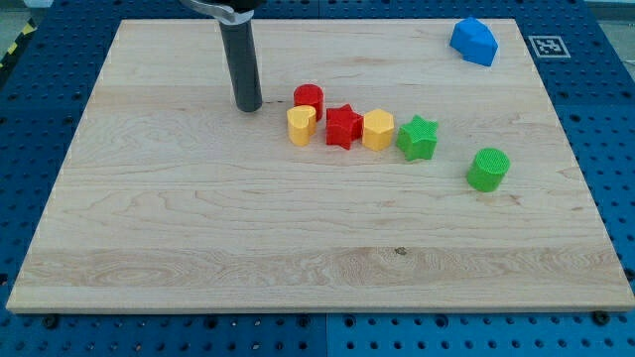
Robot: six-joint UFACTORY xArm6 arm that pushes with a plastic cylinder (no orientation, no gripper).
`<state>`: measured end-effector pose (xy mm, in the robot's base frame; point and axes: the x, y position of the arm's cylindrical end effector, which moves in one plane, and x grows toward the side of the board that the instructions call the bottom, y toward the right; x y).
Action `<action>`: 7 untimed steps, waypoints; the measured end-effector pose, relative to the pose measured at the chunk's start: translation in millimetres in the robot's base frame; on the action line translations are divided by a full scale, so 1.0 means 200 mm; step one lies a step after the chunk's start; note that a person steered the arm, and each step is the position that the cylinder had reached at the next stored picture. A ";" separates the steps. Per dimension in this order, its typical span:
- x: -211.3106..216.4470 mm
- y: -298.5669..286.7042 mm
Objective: Separate red circle from the yellow heart
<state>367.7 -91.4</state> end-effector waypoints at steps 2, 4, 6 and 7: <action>0.11 0.30; 0.11 0.52; 0.06 0.59; 0.02 0.57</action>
